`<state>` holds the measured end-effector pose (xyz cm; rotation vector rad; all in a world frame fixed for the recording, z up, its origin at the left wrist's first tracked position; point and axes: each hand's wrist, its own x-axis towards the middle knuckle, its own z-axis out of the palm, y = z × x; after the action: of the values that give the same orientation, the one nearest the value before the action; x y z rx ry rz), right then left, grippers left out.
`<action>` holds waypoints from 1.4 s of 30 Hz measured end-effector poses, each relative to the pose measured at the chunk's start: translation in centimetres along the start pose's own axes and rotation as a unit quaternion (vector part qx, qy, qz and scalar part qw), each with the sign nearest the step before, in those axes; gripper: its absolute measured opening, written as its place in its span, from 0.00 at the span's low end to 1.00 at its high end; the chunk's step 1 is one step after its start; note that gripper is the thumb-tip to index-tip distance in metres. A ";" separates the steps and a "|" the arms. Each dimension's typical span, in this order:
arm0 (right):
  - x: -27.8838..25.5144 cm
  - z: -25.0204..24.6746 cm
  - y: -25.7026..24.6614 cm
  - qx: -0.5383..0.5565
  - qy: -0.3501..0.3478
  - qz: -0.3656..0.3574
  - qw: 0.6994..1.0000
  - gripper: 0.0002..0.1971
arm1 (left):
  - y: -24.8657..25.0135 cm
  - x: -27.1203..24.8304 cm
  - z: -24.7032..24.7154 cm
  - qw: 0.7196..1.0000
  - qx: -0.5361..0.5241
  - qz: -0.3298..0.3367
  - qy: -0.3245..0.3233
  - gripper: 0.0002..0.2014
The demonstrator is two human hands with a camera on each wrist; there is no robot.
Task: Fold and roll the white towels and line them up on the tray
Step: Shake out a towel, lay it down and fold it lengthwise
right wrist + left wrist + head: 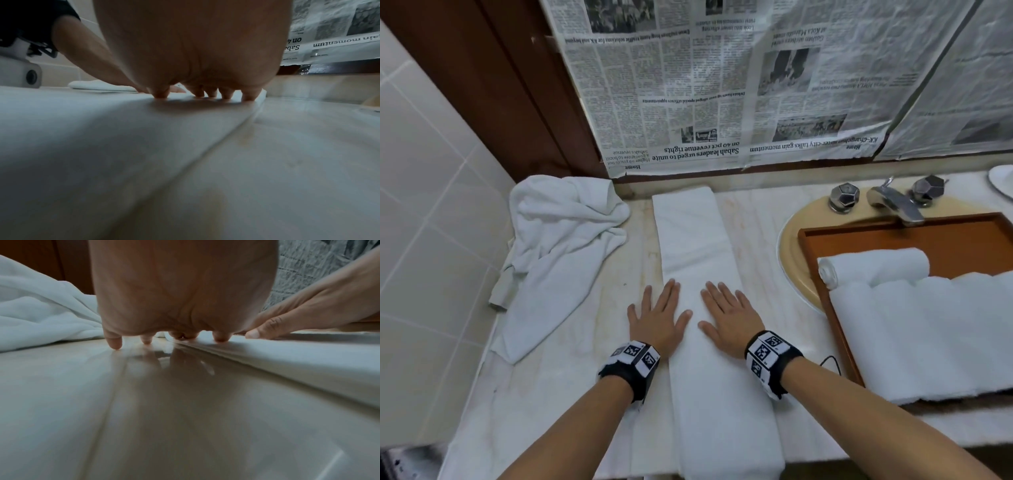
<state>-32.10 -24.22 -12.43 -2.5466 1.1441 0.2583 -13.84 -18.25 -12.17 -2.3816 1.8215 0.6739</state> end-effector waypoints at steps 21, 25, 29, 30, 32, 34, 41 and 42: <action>13.2 -5.1 3.7 0.018 0.003 0.070 0.997 0.36 | -1.6 14.4 -6.2 0.999 -0.011 0.036 0.016 0.33; 11.1 -5.7 3.5 0.069 0.027 0.056 0.996 0.34 | -0.8 9.8 -4.7 0.998 -0.043 0.052 0.020 0.32; 5.4 -4.7 2.0 0.057 0.018 0.066 0.996 0.33 | -0.8 4.6 -2.5 0.998 -0.045 0.043 0.012 0.33; 4.2 -4.3 1.8 0.050 0.004 0.069 0.996 0.32 | -0.8 3.8 -1.9 0.998 -0.037 0.039 0.014 0.33; 3.0 -3.6 1.8 0.045 -0.021 0.080 0.996 0.32 | -0.8 3.1 -1.3 0.999 -0.024 0.032 0.021 0.33; 2.5 -3.2 2.2 0.043 -0.009 0.106 0.993 0.31 | -0.7 3.1 -1.2 0.999 -0.023 0.024 0.025 0.34; -4.6 -2.2 0.0 0.197 0.055 0.073 0.976 0.28 | -0.2 -0.8 -1.8 0.998 -0.070 0.002 -0.010 0.34; -6.2 -1.9 -0.6 0.213 0.042 0.061 0.974 0.27 | -0.3 -2.0 -1.5 0.997 -0.069 0.006 -0.013 0.34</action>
<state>-35.62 -20.30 -8.68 -2.1324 1.2355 -0.0641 -13.53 -16.80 -10.11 -2.4349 1.8363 0.8558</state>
